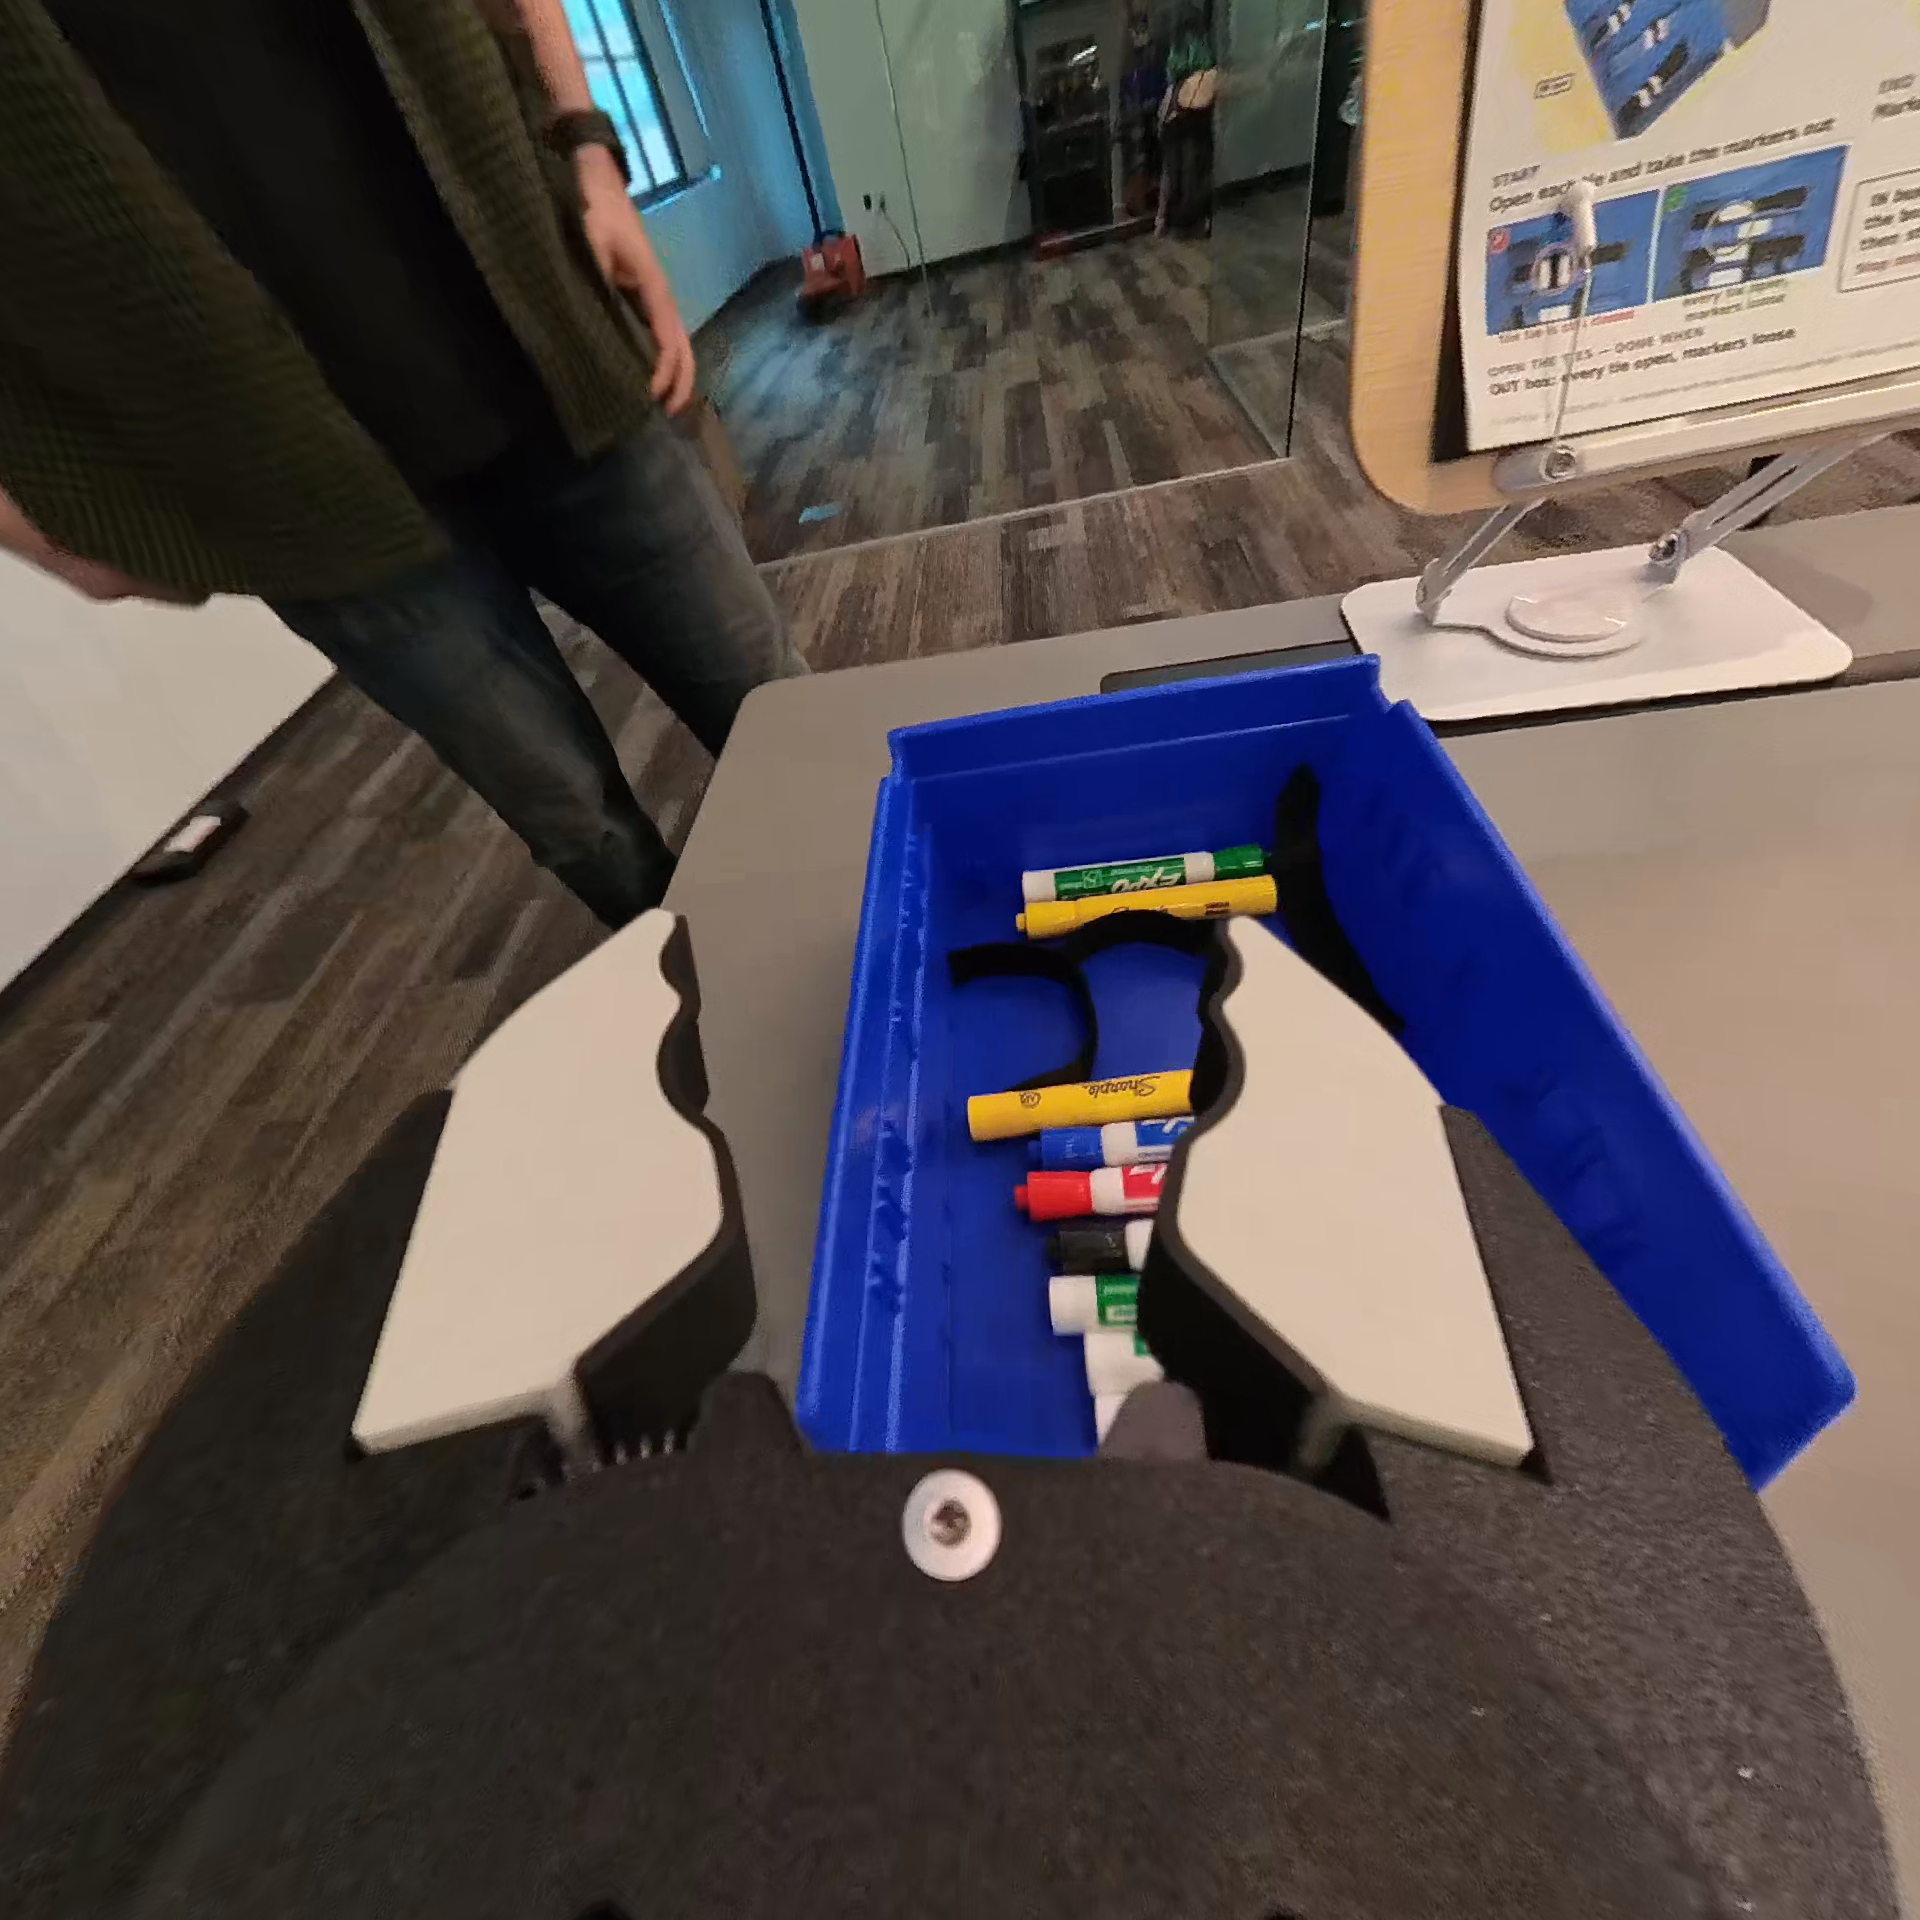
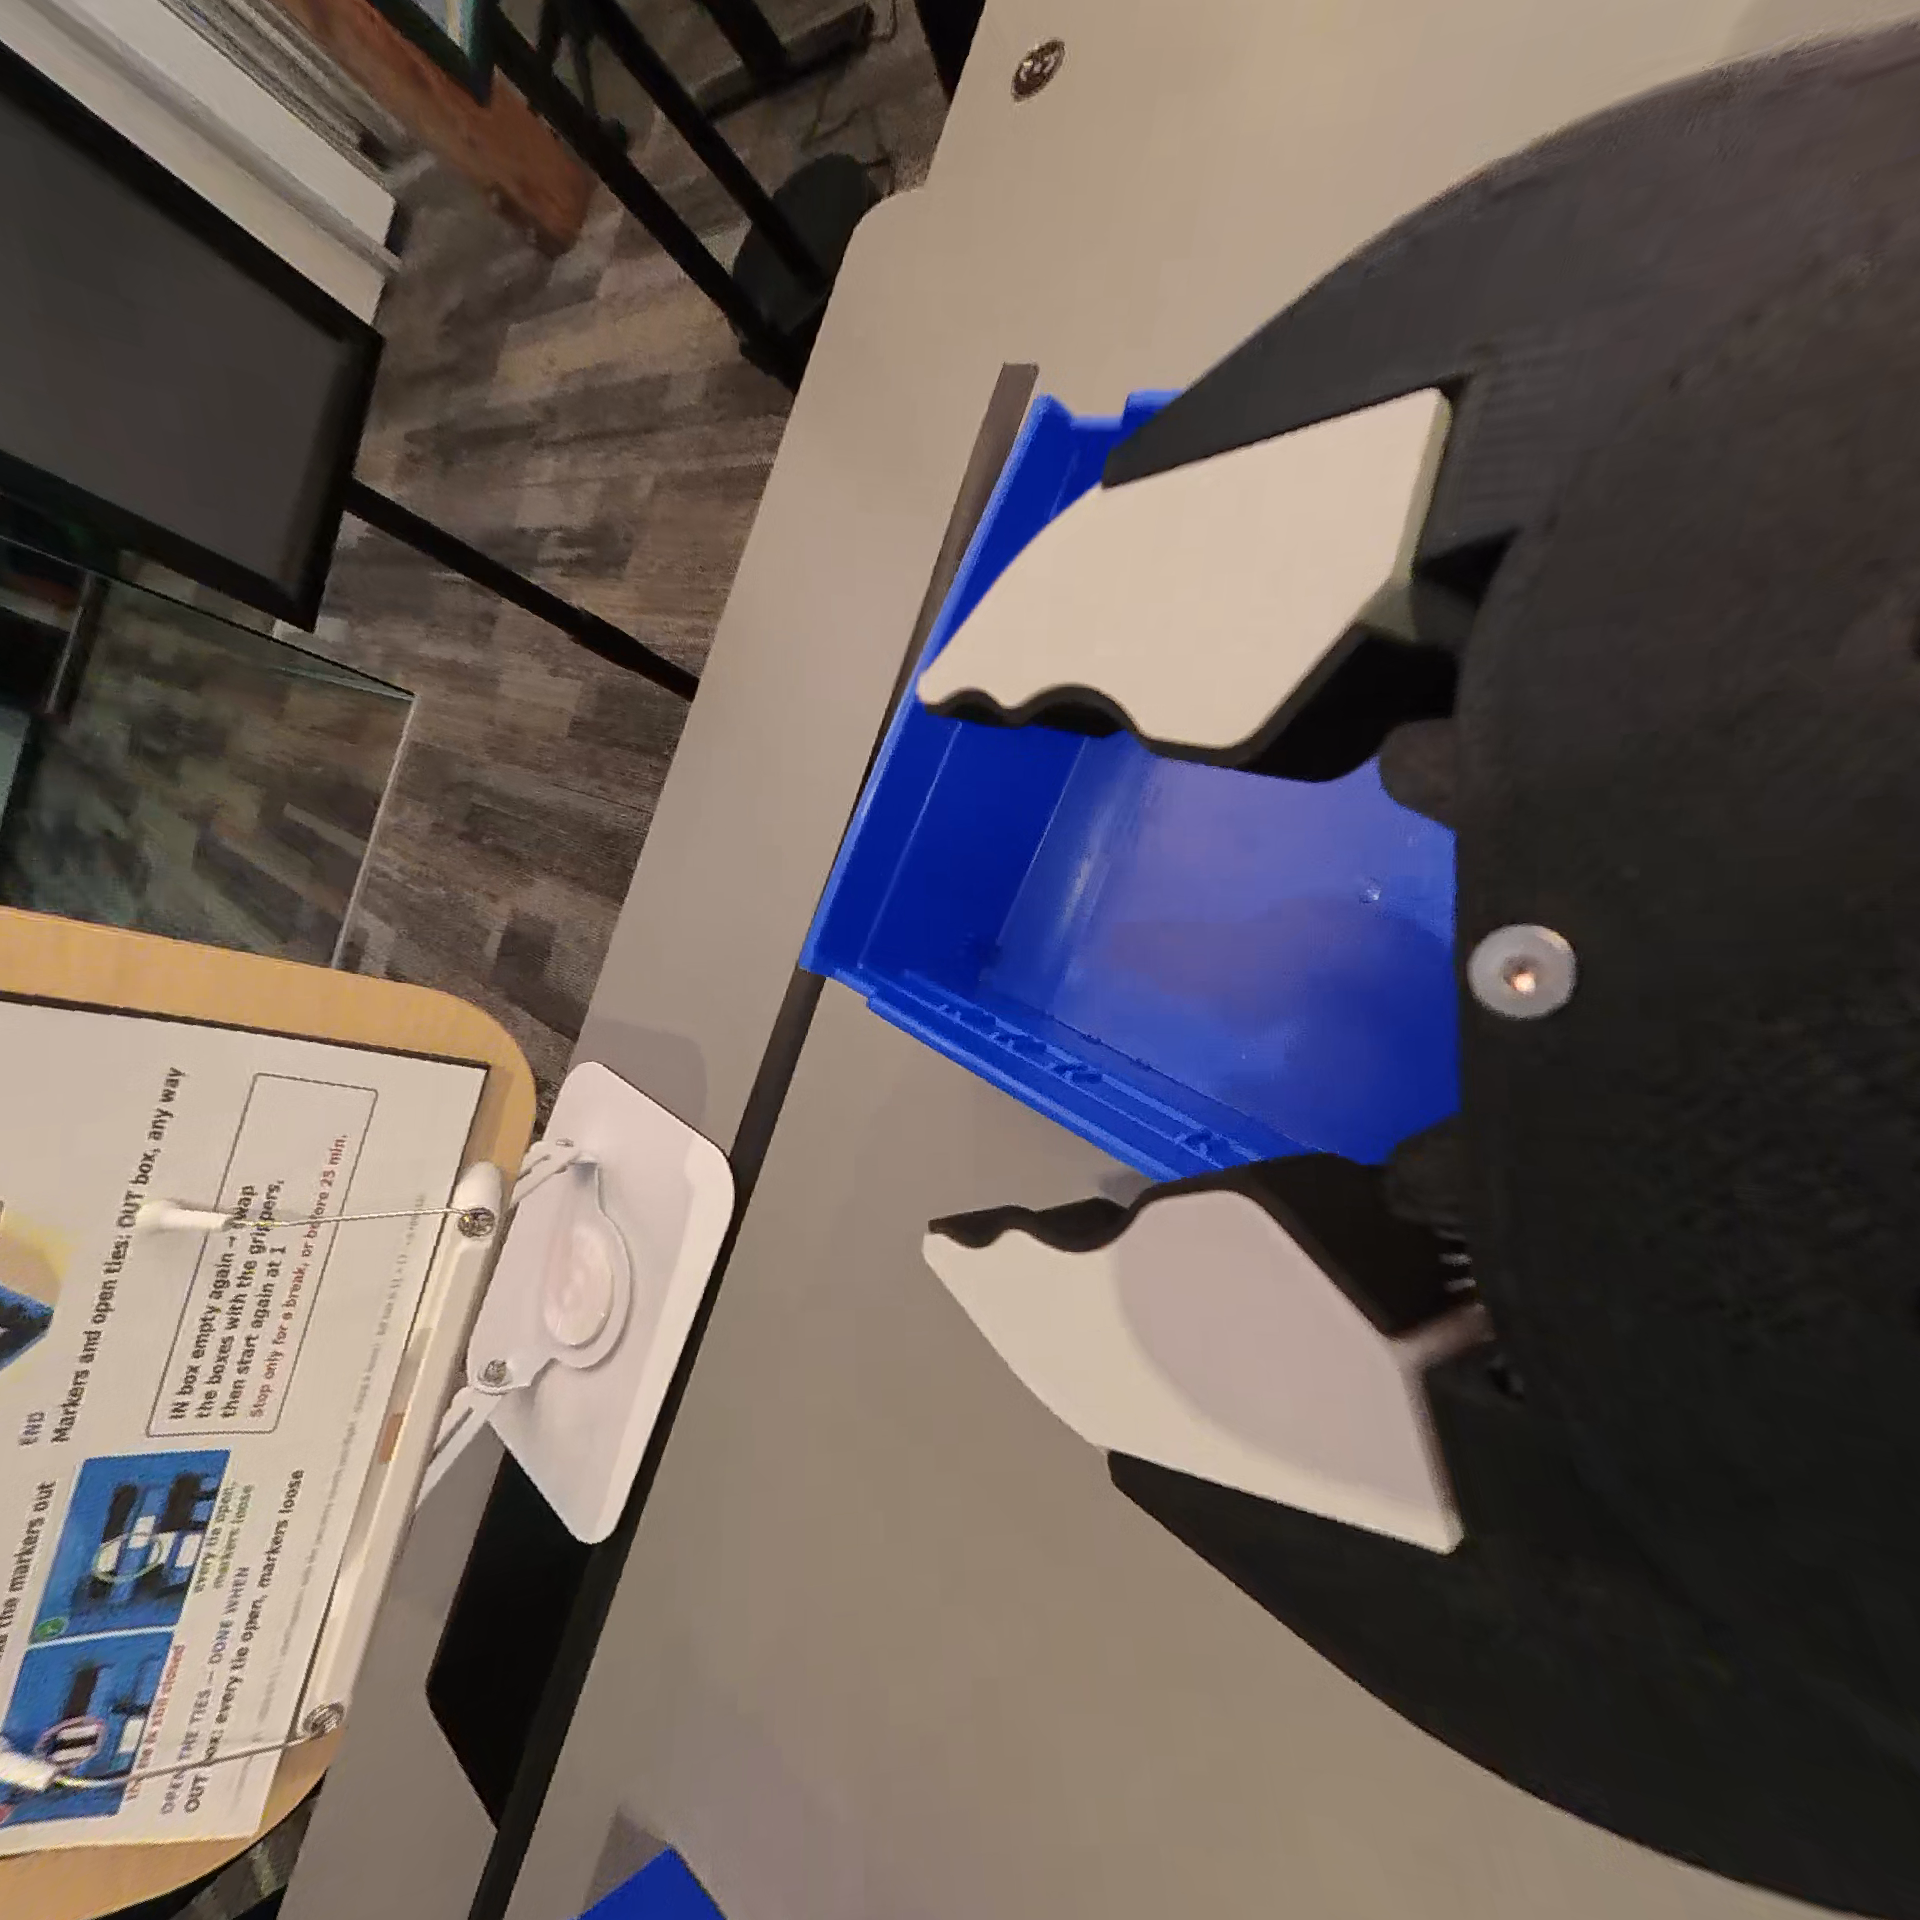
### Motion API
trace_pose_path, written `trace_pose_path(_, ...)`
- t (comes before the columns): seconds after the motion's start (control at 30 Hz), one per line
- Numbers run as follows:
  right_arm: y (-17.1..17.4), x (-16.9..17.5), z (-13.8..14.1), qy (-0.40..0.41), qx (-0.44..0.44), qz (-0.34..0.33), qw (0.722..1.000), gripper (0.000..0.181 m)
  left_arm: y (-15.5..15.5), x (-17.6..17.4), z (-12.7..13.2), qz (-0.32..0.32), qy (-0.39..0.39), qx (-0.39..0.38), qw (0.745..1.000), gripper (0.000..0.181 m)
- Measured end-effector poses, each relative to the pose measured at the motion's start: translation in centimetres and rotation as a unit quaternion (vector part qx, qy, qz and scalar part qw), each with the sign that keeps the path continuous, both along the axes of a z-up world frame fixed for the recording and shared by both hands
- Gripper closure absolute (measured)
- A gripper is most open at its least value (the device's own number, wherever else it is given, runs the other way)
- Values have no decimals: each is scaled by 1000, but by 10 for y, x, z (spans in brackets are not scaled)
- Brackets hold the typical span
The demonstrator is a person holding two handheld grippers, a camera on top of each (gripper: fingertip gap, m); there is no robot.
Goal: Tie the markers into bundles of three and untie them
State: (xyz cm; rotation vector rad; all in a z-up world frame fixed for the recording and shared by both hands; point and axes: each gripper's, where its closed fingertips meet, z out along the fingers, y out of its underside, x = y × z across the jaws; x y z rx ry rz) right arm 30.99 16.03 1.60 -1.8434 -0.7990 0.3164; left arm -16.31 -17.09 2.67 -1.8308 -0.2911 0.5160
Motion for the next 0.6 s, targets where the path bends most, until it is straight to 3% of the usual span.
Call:
trace_pose_path(0.2, -1, -7, -5, -17, 2, 7, 1000, 88, 42, 20, -17, -19, 36, -47, 998, 81)
trace_pose_path(0.27, -2, -13, -9, -22, -1, 15, 1000, 87, 58, 28, -15, -18, 94, -79, 992, 83)
trace_pose_path(0.4, -3, -24, -16, -28, -5, 33, 999, 87, 82, 36, 1, 11, 253, -164, 953, 83)
trace_pose_path(0.6, 4, -31, -27, -42, -10, 39, 998, 87, 107, 64, 29, 12, 396, -180, 900, 89)
